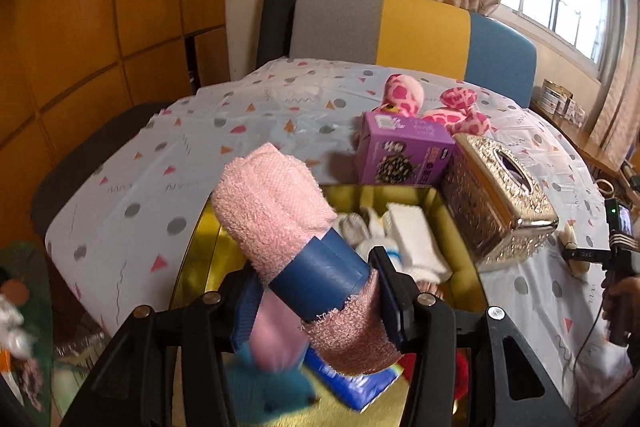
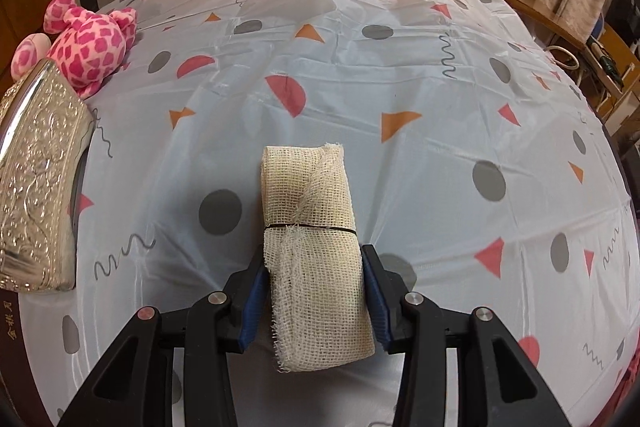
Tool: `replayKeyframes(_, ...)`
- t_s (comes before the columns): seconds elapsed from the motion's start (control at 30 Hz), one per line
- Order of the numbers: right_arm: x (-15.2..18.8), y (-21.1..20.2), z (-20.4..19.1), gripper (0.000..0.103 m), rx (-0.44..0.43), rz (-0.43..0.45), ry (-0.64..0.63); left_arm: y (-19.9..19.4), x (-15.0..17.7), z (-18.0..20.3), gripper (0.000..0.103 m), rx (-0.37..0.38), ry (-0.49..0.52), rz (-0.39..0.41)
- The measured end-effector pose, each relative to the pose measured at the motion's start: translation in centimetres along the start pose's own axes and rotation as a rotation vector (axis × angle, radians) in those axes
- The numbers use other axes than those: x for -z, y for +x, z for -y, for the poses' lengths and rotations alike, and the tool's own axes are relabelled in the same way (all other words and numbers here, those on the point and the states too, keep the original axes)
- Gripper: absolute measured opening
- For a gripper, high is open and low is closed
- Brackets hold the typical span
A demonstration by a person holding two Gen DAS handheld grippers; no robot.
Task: Organize soft objects
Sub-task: 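Carry the pink towel over the gold tray while the right tool carries the gauze roll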
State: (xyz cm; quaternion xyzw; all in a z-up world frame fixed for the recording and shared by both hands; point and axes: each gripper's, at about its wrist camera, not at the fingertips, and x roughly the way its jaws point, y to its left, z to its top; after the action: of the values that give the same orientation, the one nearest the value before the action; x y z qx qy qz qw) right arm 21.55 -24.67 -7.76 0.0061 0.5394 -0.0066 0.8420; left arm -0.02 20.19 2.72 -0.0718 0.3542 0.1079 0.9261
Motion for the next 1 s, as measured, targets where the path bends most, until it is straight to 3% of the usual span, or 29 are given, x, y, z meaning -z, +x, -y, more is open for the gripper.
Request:
replayKeyframes(0.4,1.5,-0.4,-1.2,0.044,0.042,0.048,-0.012,-2.0,2.8,-5.1,0.052,-0.068,-0.066,0.015)
replayKeyframes(0.73,1.1,-0.5,-1.5,0.043,0.067,0.036,0.05,0.2,3.9,-2.3,0.053,-0.006,-0.019,-0.027)
replayKeyframes(1.0,-2.1,-0.5,-3.4,0.042,-0.05,-0.005,0.131,1.8,4.2,-0.5,0.054,-0.015,0.034,-0.028)
